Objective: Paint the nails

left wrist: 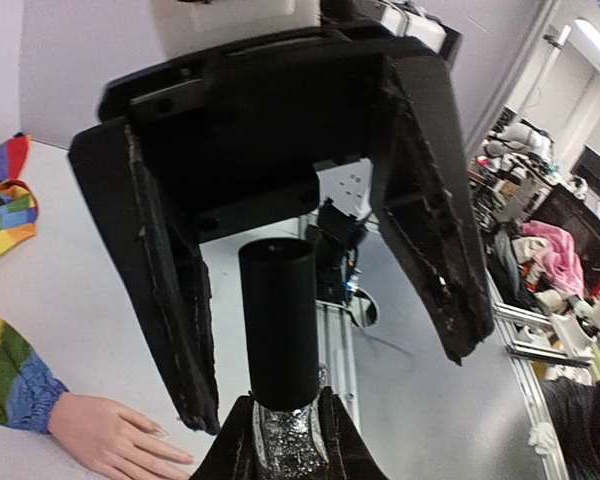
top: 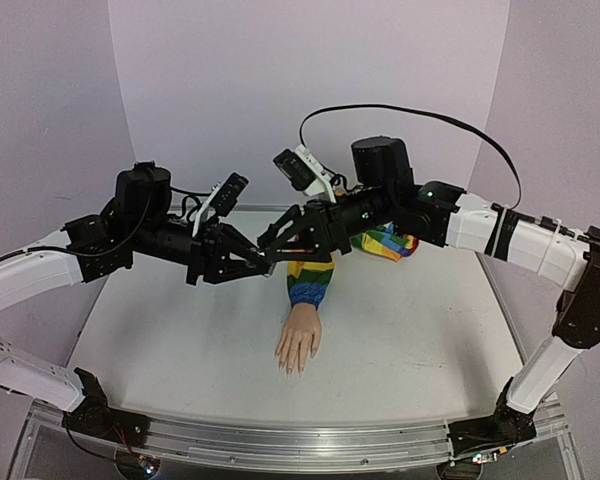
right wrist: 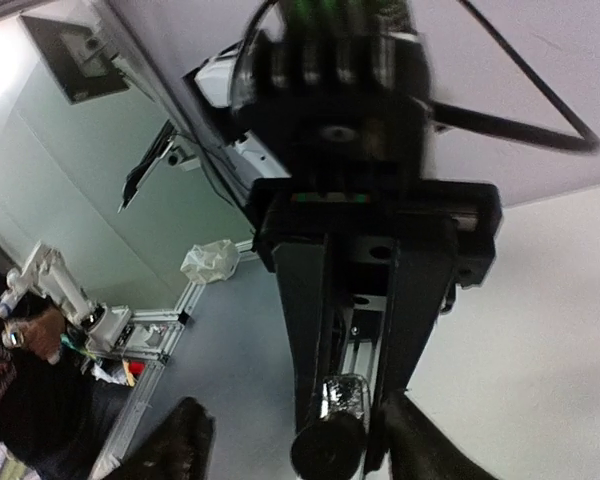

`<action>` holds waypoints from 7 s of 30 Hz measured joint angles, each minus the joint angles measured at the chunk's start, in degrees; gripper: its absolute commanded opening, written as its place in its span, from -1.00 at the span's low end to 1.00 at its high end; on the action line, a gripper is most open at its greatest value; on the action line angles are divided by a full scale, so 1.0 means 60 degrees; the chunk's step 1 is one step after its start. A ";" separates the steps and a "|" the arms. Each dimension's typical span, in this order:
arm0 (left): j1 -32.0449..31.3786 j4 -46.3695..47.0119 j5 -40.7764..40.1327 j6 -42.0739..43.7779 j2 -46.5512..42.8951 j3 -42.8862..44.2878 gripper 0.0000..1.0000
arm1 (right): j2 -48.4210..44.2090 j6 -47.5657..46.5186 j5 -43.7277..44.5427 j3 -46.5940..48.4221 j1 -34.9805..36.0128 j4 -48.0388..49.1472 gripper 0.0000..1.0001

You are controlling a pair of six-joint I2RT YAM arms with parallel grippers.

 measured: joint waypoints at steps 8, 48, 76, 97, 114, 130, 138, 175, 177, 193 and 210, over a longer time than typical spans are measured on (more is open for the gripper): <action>-0.0040 0.0208 -0.3985 0.0401 -0.0382 -0.0131 -1.00 | -0.0714 0.0444 0.2670 -0.0514 -0.0058 -0.0404 0.86; -0.0160 -0.0175 -0.1883 0.0481 -0.0022 0.0055 -1.00 | 0.0335 0.0120 0.1366 0.0769 -0.0157 -0.0597 -1.00; -0.0903 -0.0069 -0.6543 0.1566 -0.0044 0.0080 -1.00 | -0.0911 0.0980 0.5442 0.0051 -0.0124 -0.1534 0.40; -0.0951 -0.0328 -0.6717 0.1592 0.0262 0.0080 -1.00 | 0.0437 0.1545 0.5162 0.1173 -0.0080 -0.1683 -1.00; 0.0459 -0.0557 0.1956 -0.0018 0.0583 0.0412 -1.00 | 0.0433 -0.0648 -0.0331 0.0809 -0.0087 -0.0907 -0.26; 0.0707 -0.0404 -0.1894 0.1177 0.0178 -0.0091 -1.00 | -0.0619 0.1235 0.4084 0.0568 -0.0171 -0.2626 0.66; 0.0663 -0.0590 -0.2171 0.1599 0.0222 -0.0095 -1.00 | 0.0244 0.1840 0.4255 0.1705 -0.0189 -0.3595 0.42; 0.0295 -0.1093 -0.2634 0.1960 0.0514 -0.0095 -1.00 | 0.0914 0.1734 0.3912 0.2149 -0.0215 -0.4051 -1.00; 0.0291 -0.1096 -0.2630 0.1963 0.0514 -0.0095 -1.00 | 0.0790 0.1694 0.4000 0.2080 -0.0215 -0.4044 -1.00; 0.0291 -0.1326 -0.2637 0.1963 0.0721 -0.0091 -1.00 | 0.0426 0.1643 0.4131 0.1996 -0.0222 -0.4007 -1.00; 0.0339 -0.1239 -0.3971 0.1821 0.0492 -0.0579 -1.00 | -0.1738 0.0273 0.4980 -0.1027 -0.0222 -0.3177 -1.00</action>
